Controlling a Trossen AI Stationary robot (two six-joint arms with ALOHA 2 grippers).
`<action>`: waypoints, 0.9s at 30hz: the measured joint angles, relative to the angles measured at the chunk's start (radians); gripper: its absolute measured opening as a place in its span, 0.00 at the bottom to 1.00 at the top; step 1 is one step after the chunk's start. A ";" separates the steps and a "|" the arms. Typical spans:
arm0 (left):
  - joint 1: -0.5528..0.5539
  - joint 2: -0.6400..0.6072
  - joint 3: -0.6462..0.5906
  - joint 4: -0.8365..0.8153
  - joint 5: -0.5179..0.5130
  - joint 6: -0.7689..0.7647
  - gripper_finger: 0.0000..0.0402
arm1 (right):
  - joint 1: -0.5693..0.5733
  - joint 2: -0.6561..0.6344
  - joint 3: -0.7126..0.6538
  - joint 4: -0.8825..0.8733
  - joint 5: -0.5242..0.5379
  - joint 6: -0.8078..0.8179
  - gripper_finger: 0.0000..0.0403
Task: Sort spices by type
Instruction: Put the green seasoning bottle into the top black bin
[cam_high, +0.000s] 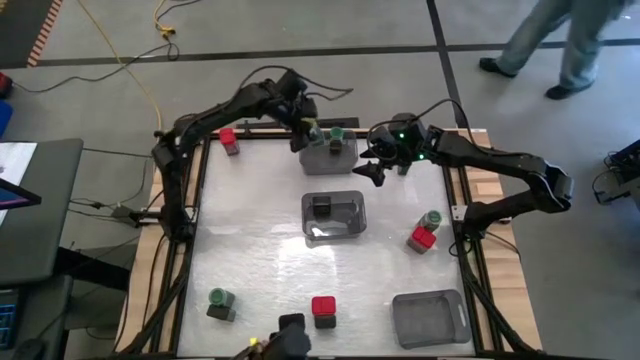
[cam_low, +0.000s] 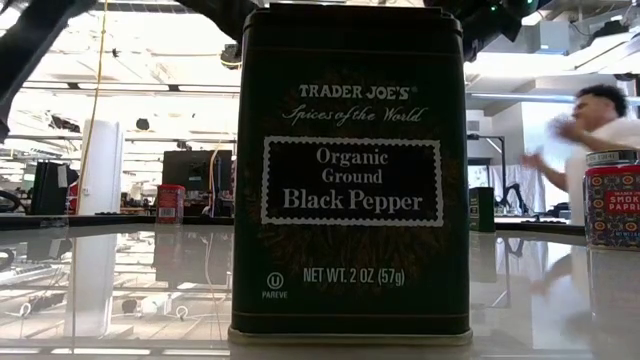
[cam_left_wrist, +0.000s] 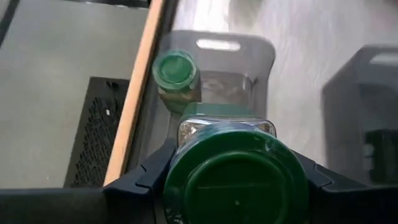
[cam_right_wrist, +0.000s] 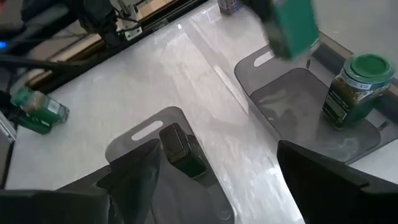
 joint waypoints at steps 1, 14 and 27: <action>-0.001 0.020 0.011 -0.020 -0.008 0.022 0.47 | 0.000 0.000 0.000 0.004 0.000 0.017 0.86; 0.003 0.217 0.131 -0.098 -0.077 0.169 0.47 | -0.001 0.000 0.000 0.008 0.001 0.119 0.86; 0.007 0.260 0.133 -0.006 -0.107 0.217 0.50 | -0.001 0.001 0.000 0.005 0.026 0.147 0.86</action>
